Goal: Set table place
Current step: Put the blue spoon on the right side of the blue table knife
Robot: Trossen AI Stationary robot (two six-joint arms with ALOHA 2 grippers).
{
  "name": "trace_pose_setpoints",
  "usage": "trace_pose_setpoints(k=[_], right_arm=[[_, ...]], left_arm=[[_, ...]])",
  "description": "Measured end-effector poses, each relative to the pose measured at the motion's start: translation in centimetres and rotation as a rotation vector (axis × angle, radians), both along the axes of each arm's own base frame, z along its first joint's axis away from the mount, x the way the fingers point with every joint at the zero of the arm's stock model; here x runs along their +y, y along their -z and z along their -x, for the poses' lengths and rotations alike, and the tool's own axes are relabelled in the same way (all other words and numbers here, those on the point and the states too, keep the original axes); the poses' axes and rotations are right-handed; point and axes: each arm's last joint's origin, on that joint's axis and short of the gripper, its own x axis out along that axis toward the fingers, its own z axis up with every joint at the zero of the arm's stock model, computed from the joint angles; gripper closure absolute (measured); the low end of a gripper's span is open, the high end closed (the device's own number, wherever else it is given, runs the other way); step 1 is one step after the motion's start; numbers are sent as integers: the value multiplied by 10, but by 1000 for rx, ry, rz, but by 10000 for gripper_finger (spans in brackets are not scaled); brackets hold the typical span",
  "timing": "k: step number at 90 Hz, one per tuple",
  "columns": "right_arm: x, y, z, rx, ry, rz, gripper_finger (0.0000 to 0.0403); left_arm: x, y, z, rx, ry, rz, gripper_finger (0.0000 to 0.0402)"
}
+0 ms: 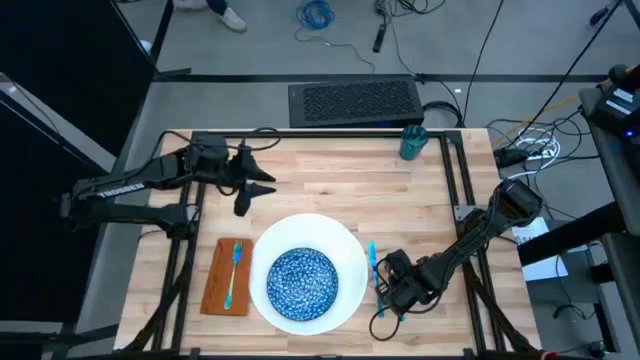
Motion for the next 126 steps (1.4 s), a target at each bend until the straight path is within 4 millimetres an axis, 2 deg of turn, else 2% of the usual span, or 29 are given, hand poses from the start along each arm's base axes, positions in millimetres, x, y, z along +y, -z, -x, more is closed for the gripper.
trace_pose_setpoints(k=[89, 126], right_arm=[[3, 9, -4, 2, 19, -9, 355], [-2, 13, -7, 35, 18, 24, 400]], left_arm=[[0, 1, 0, 7, 0, 3, 268], [0, 3, 1, 30, -1, 11, 268]])
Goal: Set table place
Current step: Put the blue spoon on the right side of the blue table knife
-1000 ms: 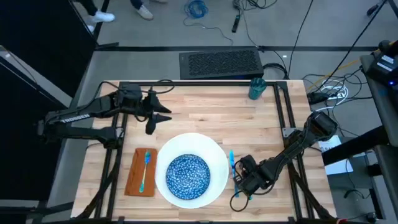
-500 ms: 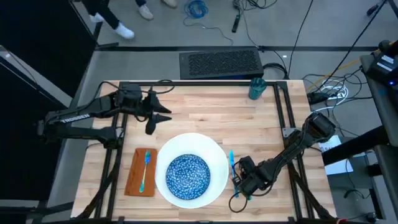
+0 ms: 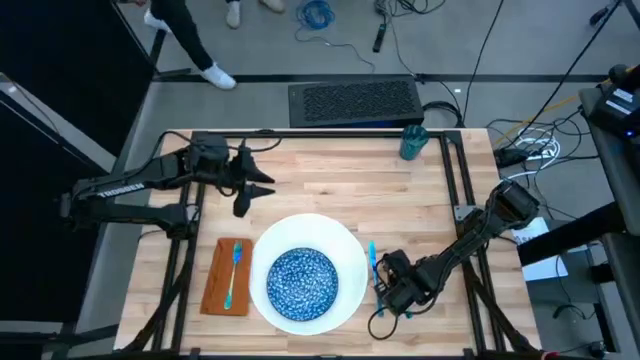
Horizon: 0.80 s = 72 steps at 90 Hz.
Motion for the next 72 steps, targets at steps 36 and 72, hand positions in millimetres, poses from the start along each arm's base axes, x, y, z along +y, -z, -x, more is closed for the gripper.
trace_pose_setpoints(k=[36, 72], right_arm=[[-11, 3, -2, 55, 55, 22, 402], [-8, 4, 2, 42, 277, -1, 403]], left_arm=[[-9, 0, -2, 2, 46, 2, 268], [-14, 0, -3, 3, 87, -16, 268]])
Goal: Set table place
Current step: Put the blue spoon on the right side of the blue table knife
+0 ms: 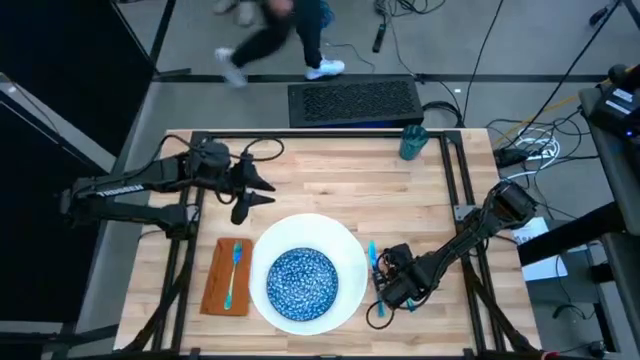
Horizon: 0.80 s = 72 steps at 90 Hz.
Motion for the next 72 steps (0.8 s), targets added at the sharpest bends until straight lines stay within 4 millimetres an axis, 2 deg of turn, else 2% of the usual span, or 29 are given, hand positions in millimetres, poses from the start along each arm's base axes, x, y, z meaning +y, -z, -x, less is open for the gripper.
trace_pose_setpoints(k=[33, 72], right_arm=[[-1, 0, 1, -7, 137, 7, 403], [-17, 0, -7, -2, 191, 36, 403]], left_arm=[[0, 3, 2, 29, 16, -21, 268], [-1, 4, 2, 40, 16, -18, 268]])
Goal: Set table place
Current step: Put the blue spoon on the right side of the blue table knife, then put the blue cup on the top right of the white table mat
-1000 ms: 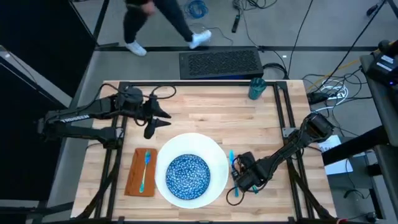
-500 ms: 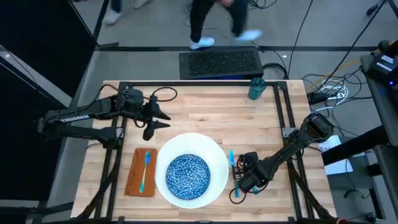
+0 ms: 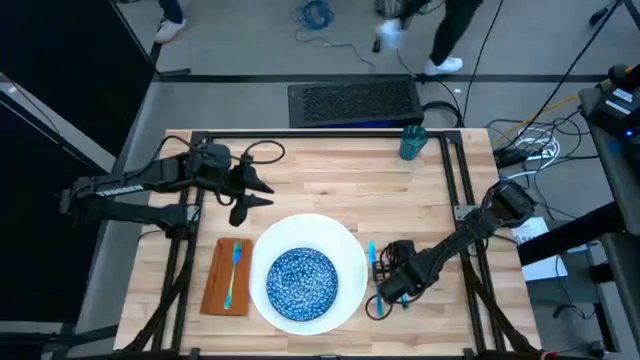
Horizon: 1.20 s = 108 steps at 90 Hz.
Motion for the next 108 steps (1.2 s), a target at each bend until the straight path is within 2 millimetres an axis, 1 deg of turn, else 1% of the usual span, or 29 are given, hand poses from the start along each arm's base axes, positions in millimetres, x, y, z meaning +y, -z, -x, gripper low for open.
trace_pose_setpoints(k=[34, 47, 62, 78, 97, 108], right_arm=[[-1, 0, 0, 6, -26, 12, 399], [-1, 2, 1, 19, -35, 16, 379], [-1, 0, 1, 29, -60, 10, 345], [1, -13, -2, 51, -96, 21, 317], [4, -32, -10, 62, -152, 33, 298], [2, -47, -11, 91, -189, 117, 297]], left_arm=[[0, 1, 1, 12, 0, 3, 268], [0, 1, 1, 13, 0, 3, 268], [0, 1, 1, 14, 0, 4, 268], [0, 1, 1, 13, 1, 3, 268], [0, 1, 0, 13, 1, 3, 268], [0, 1, 0, 12, 1, 3, 268]])
